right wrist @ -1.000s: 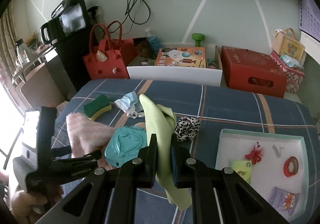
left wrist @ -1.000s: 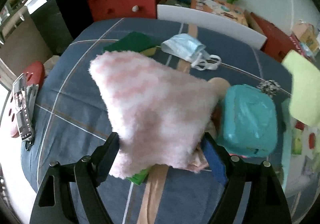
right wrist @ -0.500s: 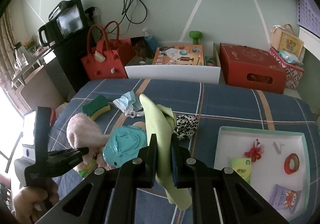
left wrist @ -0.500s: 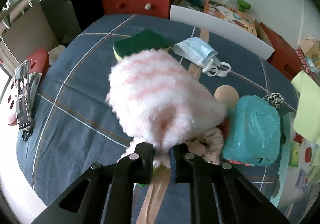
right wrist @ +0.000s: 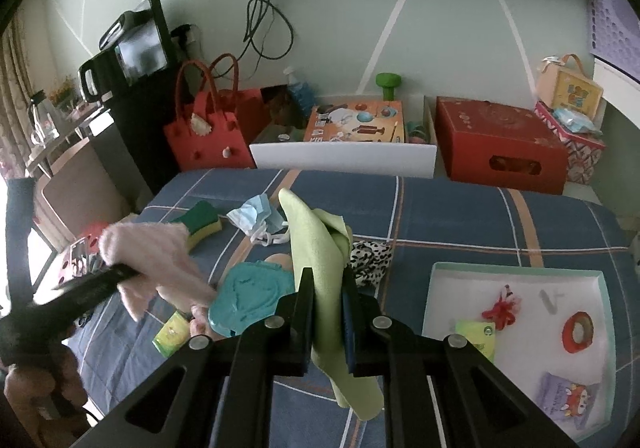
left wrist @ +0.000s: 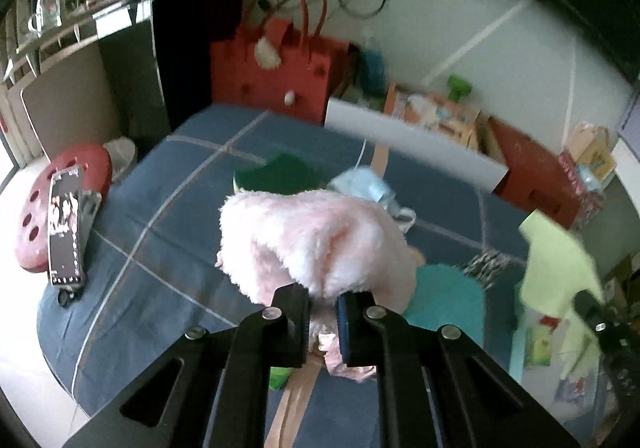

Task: Organize soft objects
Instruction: 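Lift green cloth with right tool while left tool lifts pink towel off the pile, then carry green cloth with right tool while left tool carries pink towel over tray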

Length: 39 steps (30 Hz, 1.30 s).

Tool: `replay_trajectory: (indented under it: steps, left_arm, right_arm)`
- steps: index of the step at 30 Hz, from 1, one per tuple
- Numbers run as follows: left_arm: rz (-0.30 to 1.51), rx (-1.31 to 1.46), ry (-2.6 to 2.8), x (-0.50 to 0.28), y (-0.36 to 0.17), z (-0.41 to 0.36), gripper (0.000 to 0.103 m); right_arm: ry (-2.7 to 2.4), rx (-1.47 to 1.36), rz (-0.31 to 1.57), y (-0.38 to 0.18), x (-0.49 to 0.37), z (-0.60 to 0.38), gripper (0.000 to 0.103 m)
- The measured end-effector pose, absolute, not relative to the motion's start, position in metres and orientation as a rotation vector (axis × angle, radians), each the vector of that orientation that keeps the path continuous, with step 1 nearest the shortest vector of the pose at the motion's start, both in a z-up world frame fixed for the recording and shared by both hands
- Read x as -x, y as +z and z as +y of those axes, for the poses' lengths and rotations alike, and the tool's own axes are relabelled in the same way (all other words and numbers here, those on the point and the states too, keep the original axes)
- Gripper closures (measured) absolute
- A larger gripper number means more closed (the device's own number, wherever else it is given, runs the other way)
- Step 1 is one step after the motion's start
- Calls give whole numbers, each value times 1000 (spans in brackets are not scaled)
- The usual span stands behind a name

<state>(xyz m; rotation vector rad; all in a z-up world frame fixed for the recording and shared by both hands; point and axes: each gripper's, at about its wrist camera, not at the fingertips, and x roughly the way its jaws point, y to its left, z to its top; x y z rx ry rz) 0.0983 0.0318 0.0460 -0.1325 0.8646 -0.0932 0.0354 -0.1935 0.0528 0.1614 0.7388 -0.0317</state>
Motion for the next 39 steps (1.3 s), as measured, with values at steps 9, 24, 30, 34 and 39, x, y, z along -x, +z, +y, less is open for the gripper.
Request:
replay_trajectory:
  steps: [9, 24, 30, 34, 39]
  left_arm:
    - [714, 117, -170, -77, 98, 9, 92]
    - [700, -84, -487, -67, 106, -144, 92]
    - [686, -170, -578, -60, 85, -202, 92]
    - [687, -203, -646, -54, 71, -235, 92]
    - [681, -254, -703, -50, 54, -270, 92]
  right_arm:
    - [-55, -202, 719, 59, -30, -212, 90]
    - [-349, -342, 745, 48, -3, -325, 90]
    - [-487, -412, 758, 38, 17, -376, 90]
    - [-562, -447, 780, 26, 24, -403, 90]
    - [-592, -483, 802, 14, 27, -419, 90]
